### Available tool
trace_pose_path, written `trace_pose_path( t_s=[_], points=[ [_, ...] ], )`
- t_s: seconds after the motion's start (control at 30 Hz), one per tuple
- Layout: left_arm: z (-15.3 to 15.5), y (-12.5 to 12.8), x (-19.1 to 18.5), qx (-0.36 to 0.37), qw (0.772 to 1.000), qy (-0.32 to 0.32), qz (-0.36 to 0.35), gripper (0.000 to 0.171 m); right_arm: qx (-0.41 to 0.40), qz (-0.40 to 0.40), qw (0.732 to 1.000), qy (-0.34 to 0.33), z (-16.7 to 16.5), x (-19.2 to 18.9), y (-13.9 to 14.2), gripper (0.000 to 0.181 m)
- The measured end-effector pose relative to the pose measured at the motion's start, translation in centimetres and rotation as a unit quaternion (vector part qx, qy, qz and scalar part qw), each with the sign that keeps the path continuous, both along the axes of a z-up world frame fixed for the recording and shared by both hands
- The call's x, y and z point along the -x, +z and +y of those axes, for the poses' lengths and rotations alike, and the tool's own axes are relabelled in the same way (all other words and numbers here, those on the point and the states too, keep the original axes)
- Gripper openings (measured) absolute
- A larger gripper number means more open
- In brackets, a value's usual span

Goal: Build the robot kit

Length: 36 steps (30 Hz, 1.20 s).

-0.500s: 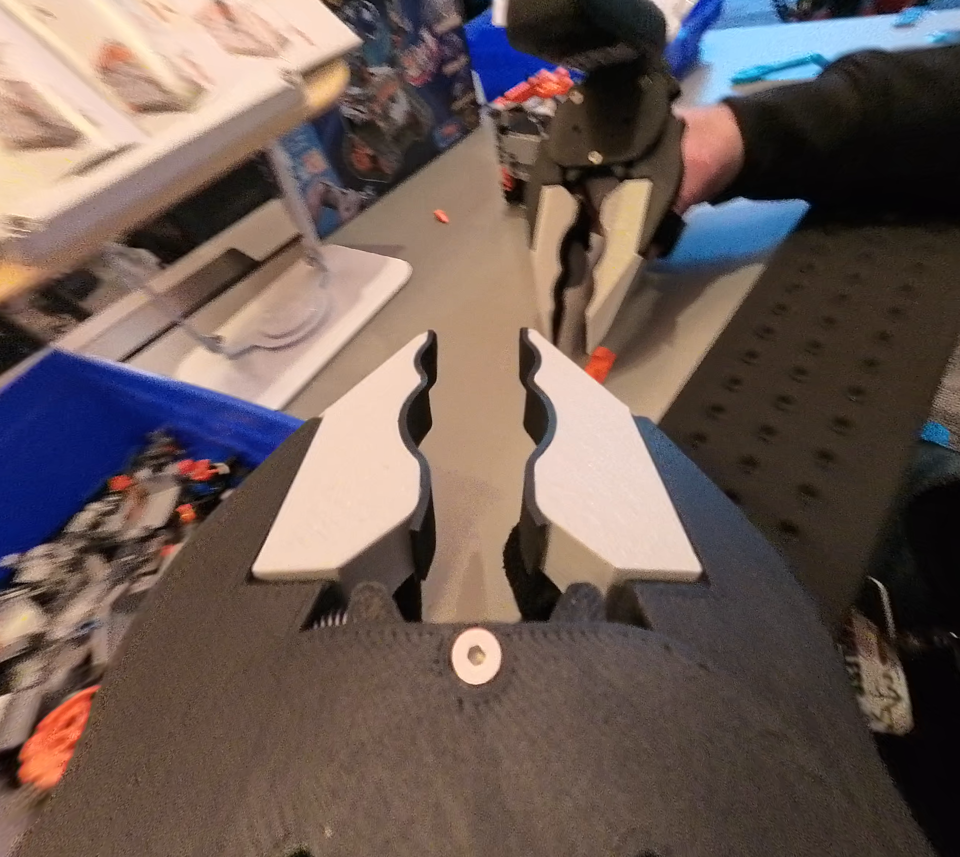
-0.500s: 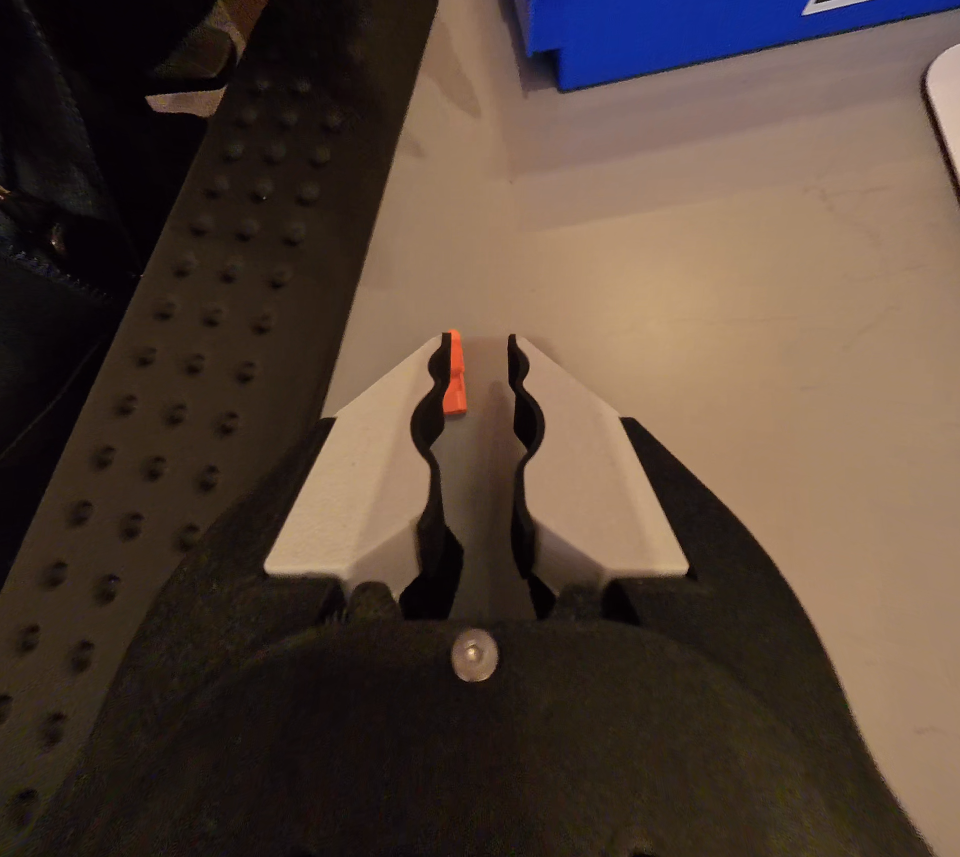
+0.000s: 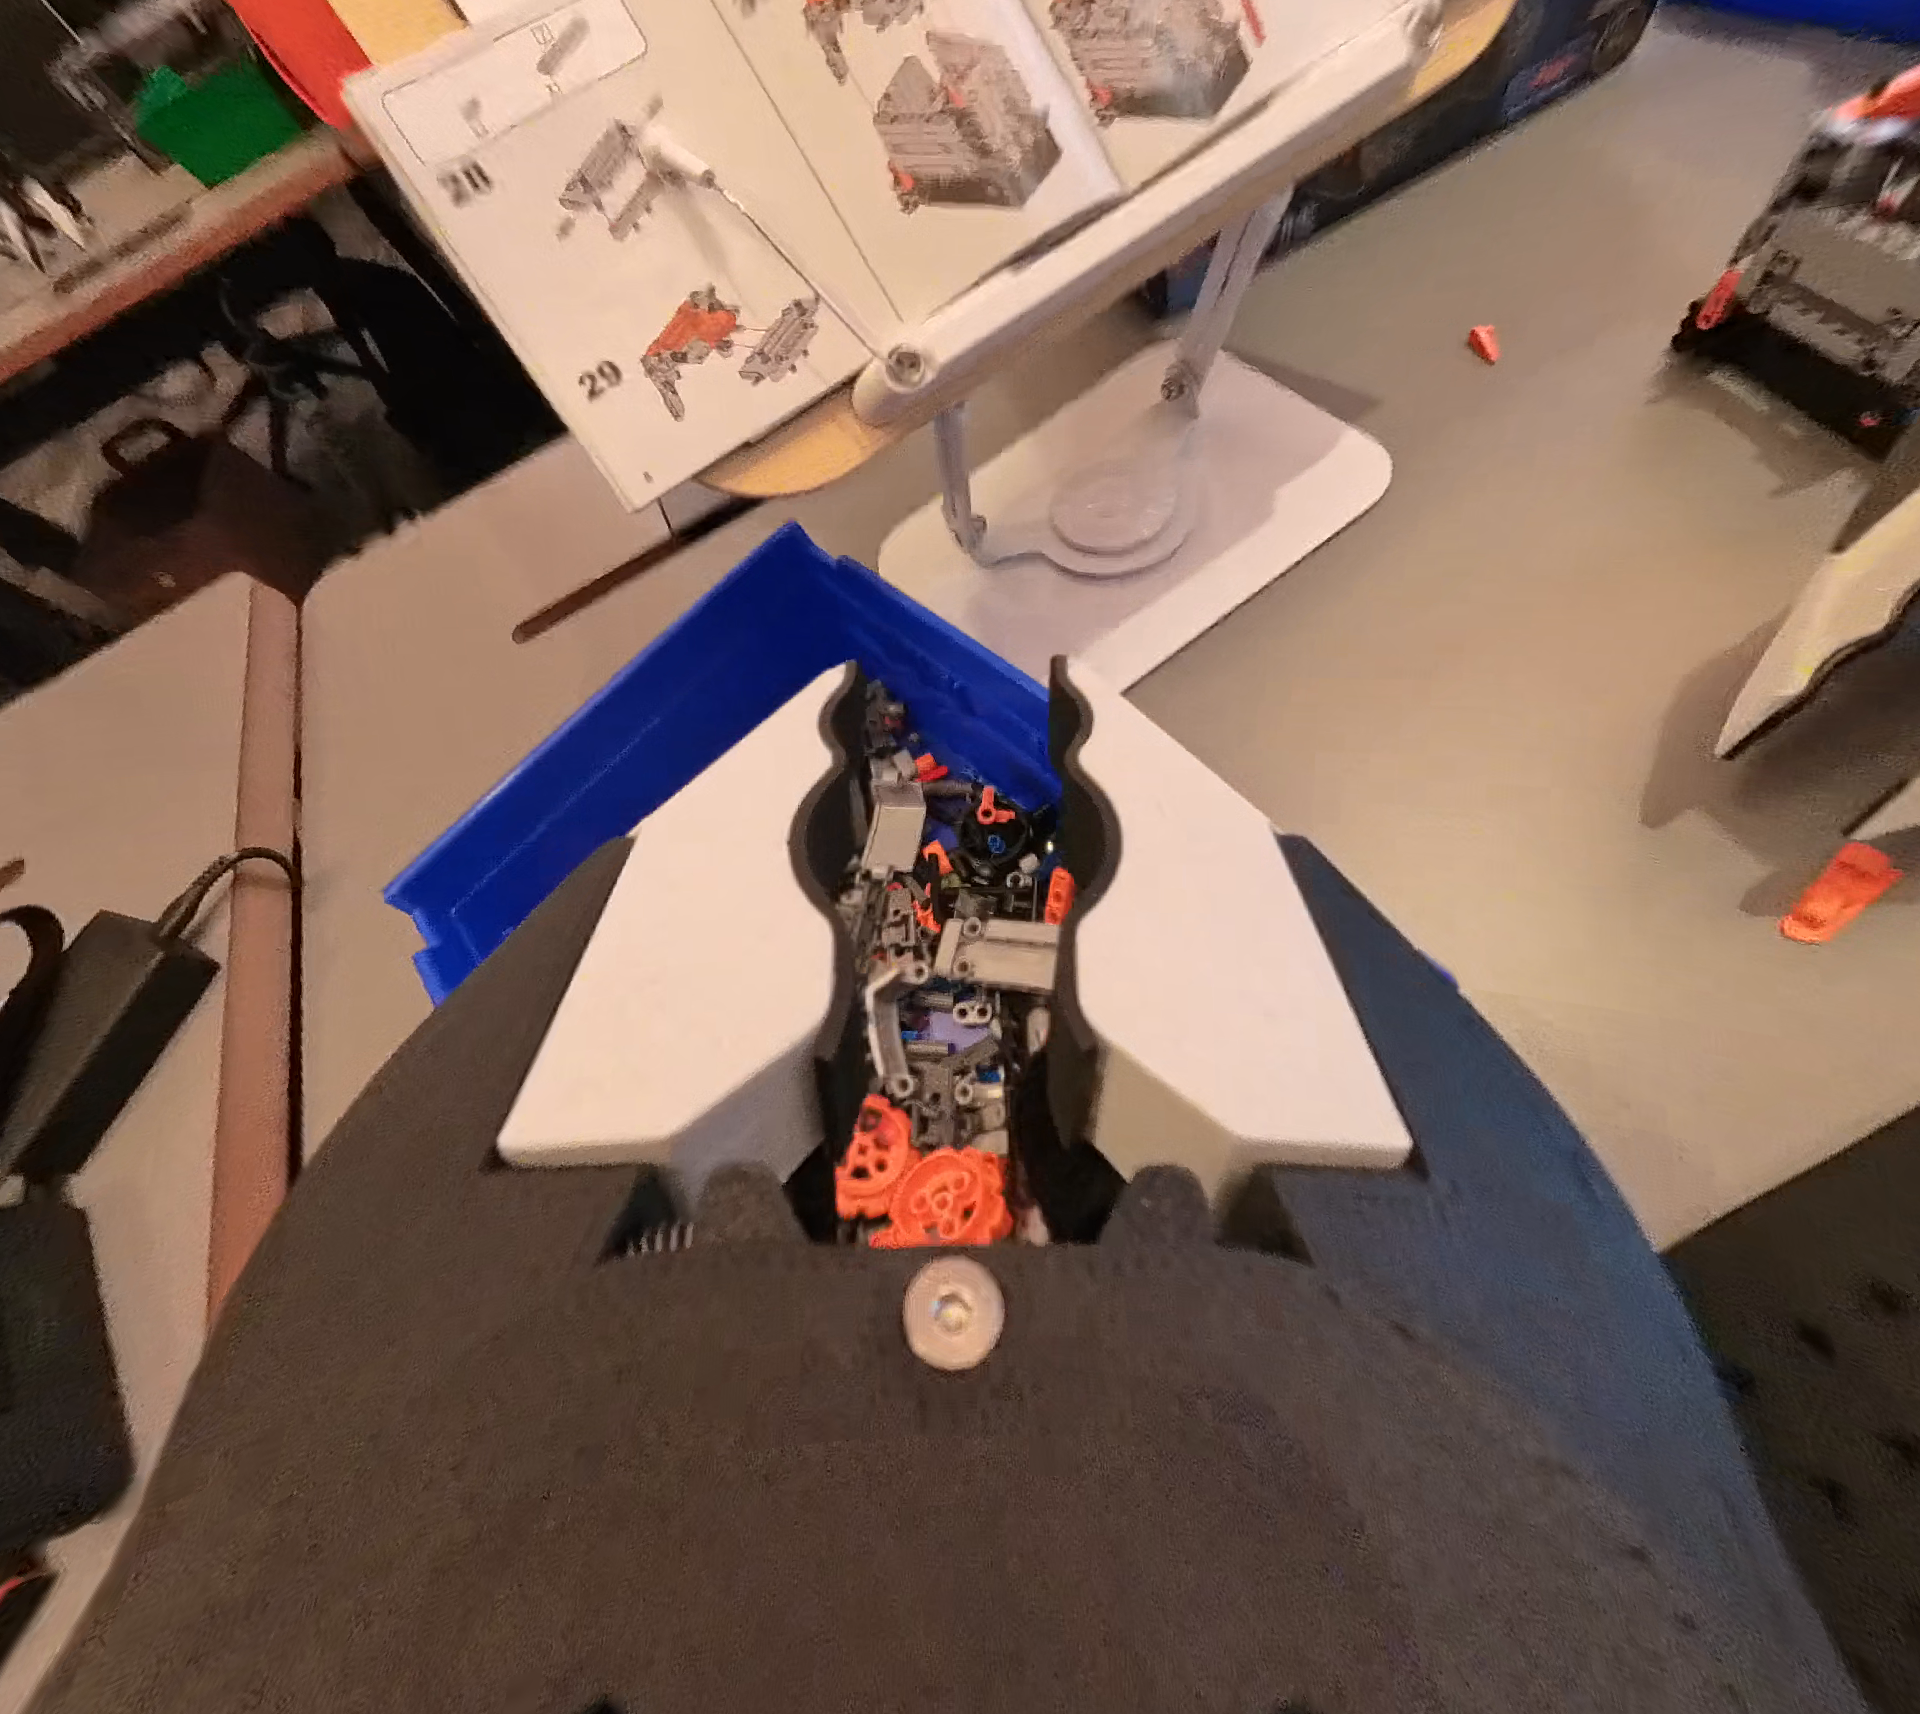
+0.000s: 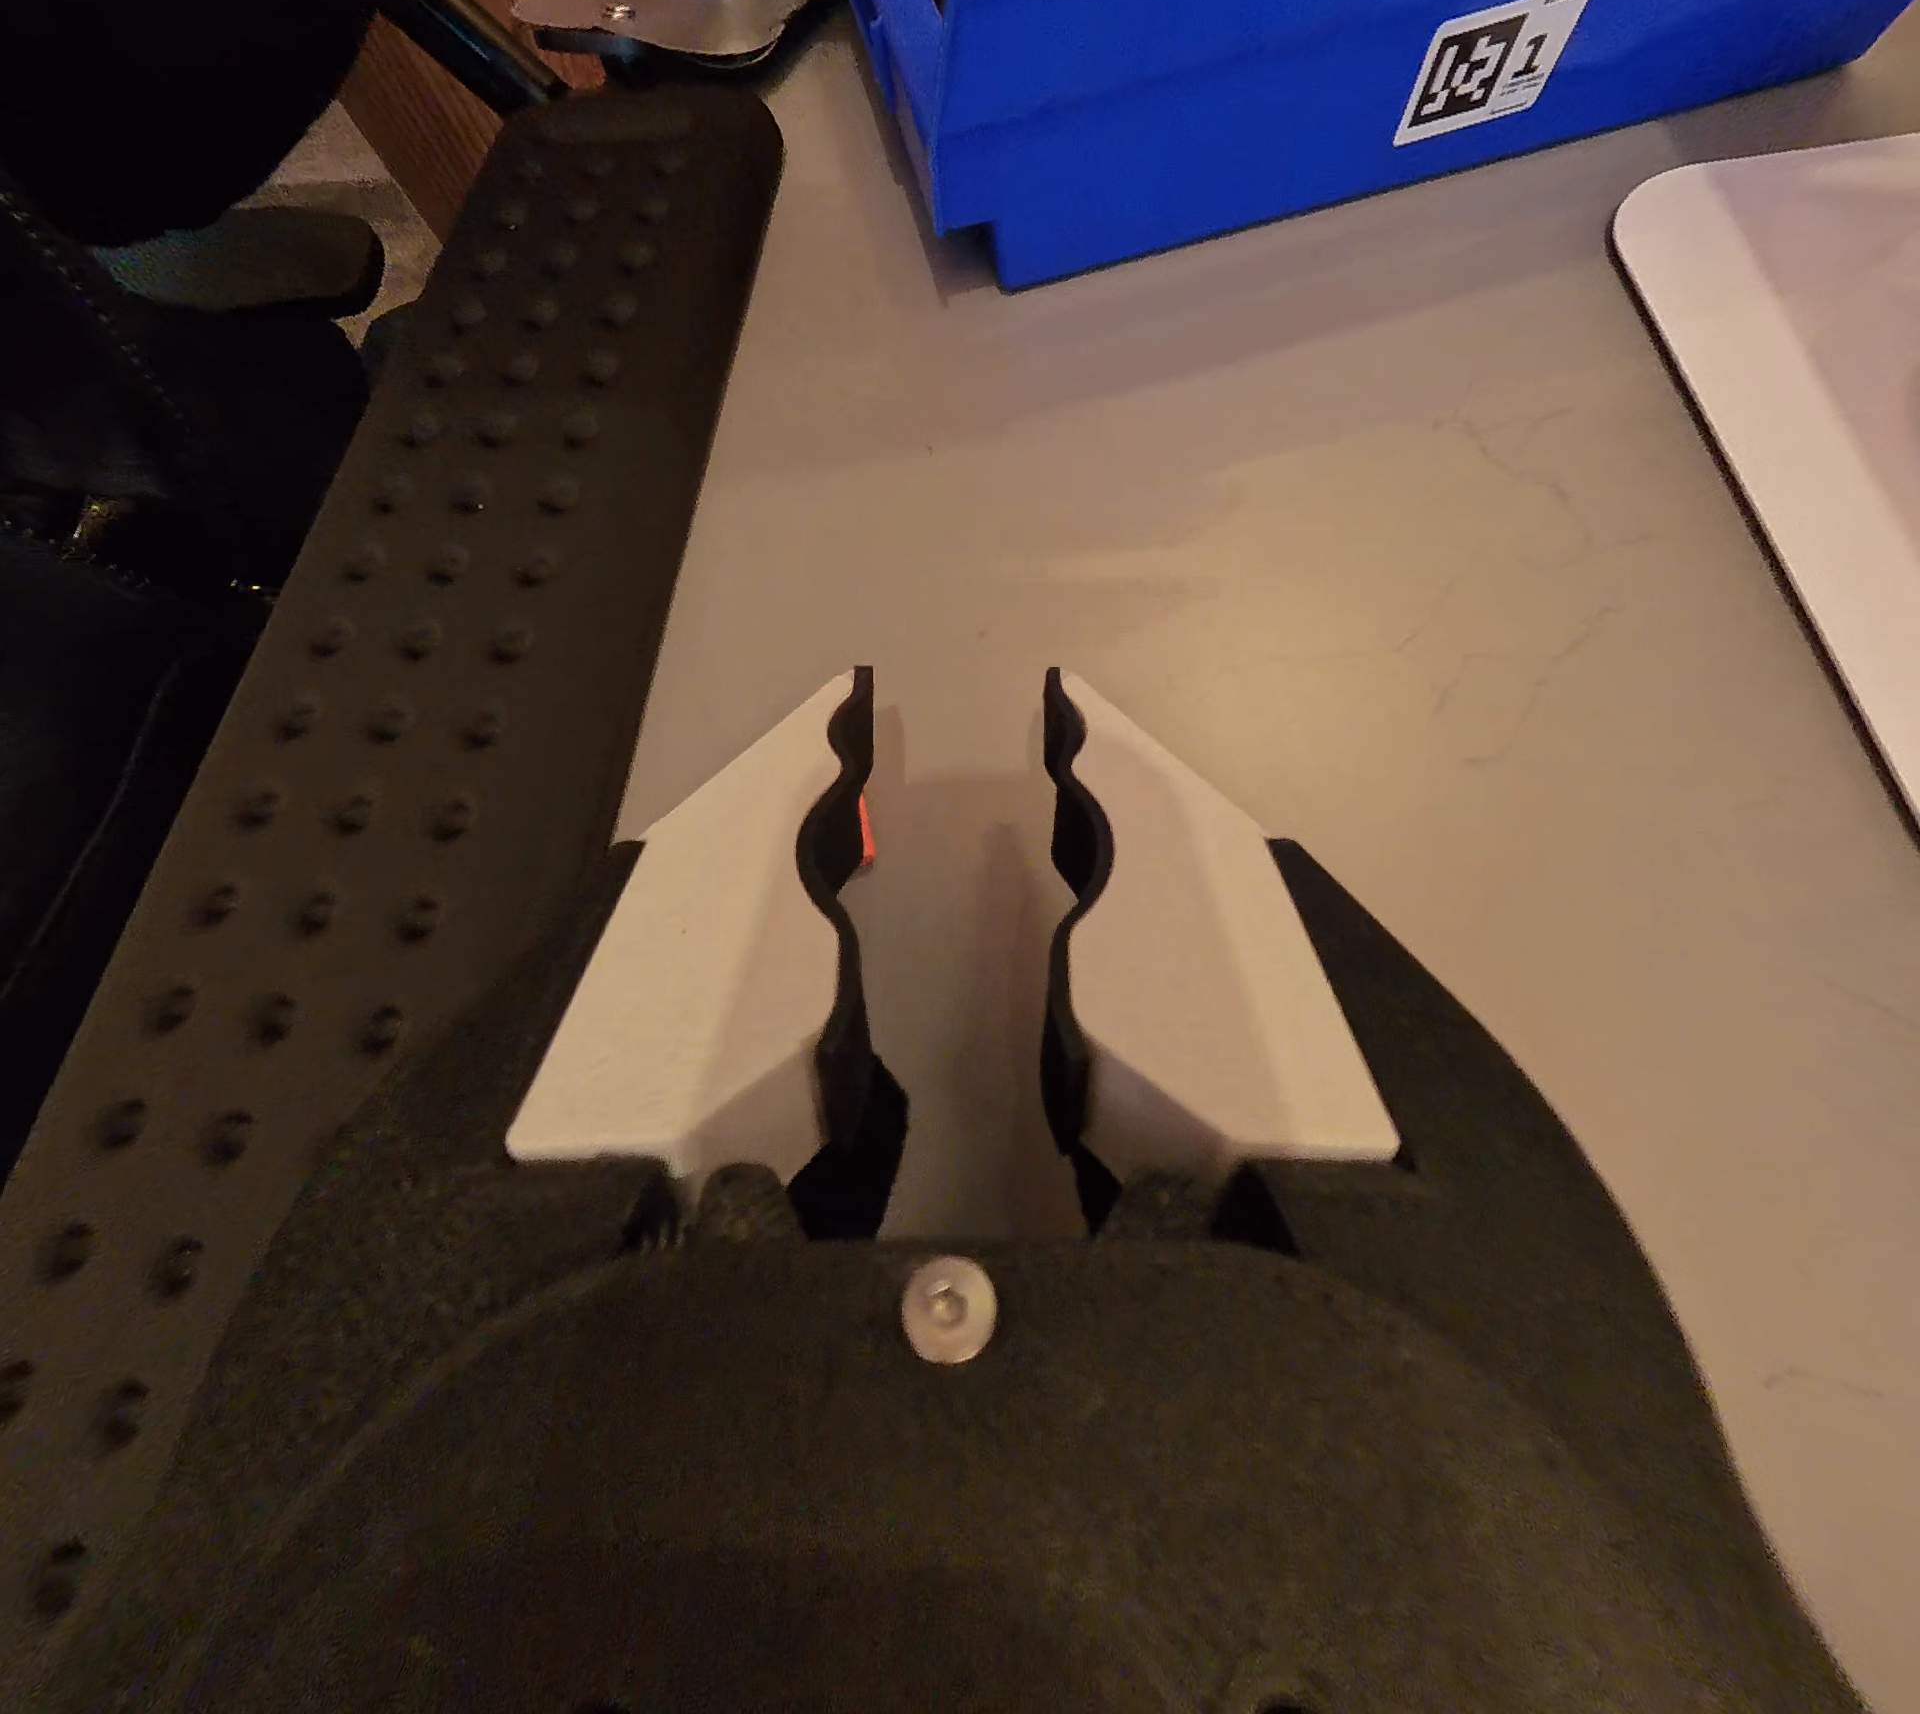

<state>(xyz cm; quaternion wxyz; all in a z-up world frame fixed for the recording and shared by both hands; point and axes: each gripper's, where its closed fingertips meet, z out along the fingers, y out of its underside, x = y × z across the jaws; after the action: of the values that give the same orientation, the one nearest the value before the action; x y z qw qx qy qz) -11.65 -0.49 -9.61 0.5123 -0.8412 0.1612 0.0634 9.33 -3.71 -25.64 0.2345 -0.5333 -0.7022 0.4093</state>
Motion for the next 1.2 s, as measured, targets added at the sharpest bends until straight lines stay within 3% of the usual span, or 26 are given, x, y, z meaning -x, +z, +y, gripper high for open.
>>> trace_pose_path(
  t_s=[0.07,0.17,0.27,0.47,0.73,1.2],
  points=[
    [0.8,-1.2,0.8,0.088,0.996,0.012,0.014,0.036,0.005,0.004,1.0,0.0,0.0,0.0,0.2,0.032],
    [2.7,0.3,0.5,0.109,0.992,-0.017,0.059,0.026,0.006,0.007,1.0,-0.002,0.1,0.0,0.4,0.032],
    [4.5,-0.7,1.7,0.177,0.981,-0.026,0.077,0.031,0.001,0.001,1.0,-0.004,0.2,-0.1,0.1,0.033],
    [5.5,-5.1,4.5,0.287,0.948,-0.045,0.131,0.034,-0.004,0.0,1.0,-0.011,0.5,-0.1,0.1,0.035],
    [4.8,-9.4,5.7,0.316,0.938,-0.059,0.129,0.036,-0.005,0.0,1.0,-0.009,0.4,0.0,0.0,0.035],
    [5.1,-13.2,9.1,0.33,0.934,-0.056,0.127,0.028,0.007,-0.004,1.0,-0.02,1.1,-0.1,-0.3,0.036]
  ],
)
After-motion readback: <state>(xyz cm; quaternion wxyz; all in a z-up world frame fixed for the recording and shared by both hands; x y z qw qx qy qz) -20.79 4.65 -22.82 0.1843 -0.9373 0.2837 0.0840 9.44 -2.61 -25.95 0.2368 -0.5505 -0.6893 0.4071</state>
